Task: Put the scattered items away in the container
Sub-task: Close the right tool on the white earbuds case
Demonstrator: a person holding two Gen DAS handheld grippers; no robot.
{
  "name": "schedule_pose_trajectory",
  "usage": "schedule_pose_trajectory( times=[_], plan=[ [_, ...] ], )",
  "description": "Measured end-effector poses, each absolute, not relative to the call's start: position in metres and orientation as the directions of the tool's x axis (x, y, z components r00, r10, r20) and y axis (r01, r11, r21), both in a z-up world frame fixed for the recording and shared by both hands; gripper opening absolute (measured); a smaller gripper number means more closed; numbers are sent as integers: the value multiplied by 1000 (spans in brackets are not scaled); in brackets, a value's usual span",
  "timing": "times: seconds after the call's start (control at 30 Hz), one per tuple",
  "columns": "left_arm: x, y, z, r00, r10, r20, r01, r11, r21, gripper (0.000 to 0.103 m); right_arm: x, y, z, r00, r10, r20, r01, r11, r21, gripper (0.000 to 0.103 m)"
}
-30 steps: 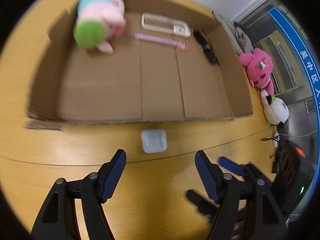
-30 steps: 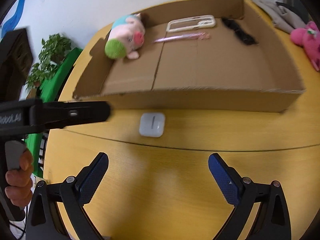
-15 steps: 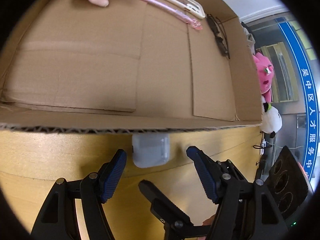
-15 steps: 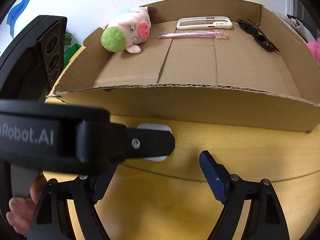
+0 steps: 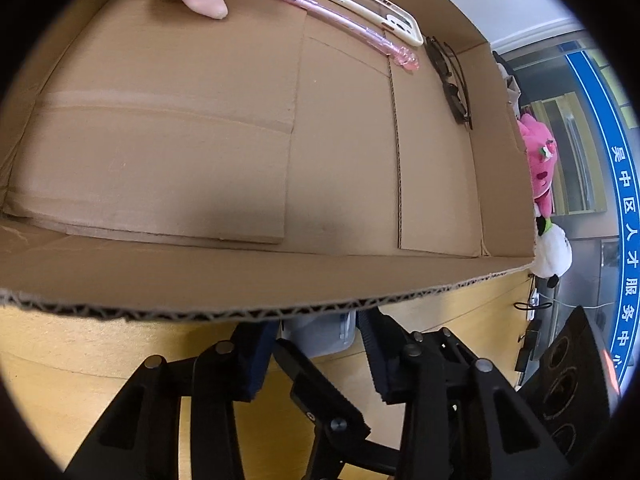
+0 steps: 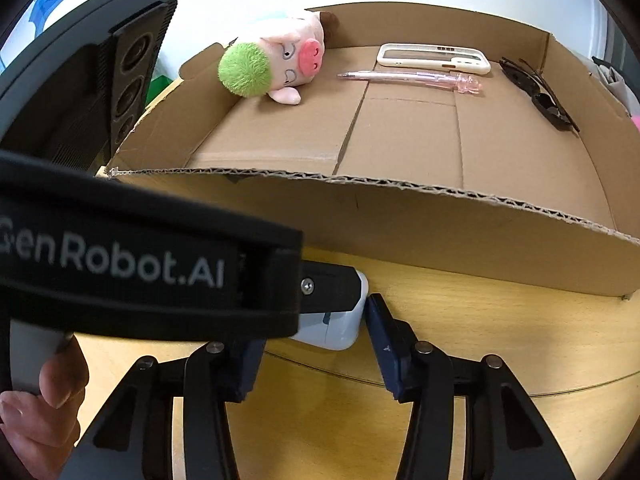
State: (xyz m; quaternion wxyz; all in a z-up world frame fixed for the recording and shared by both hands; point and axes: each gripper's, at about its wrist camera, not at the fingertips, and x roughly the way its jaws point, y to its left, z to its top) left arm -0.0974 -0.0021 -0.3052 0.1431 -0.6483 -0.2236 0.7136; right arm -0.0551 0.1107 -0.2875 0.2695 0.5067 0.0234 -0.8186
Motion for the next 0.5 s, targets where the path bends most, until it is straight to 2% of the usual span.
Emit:
schedule_pose_trajectory(
  times=[0.17, 0.5],
  plan=[
    [-89, -3, -302, -112, 505, -856, 90, -853, -515, 28, -61, 121, -283, -318, -418, -851, 424, -865, 267, 46],
    [-78, -2, -242, -214, 585, -782, 67, -790, -609, 23, -53, 140, -230, -381, -469, -797, 427, -854, 298, 46]
  ],
)
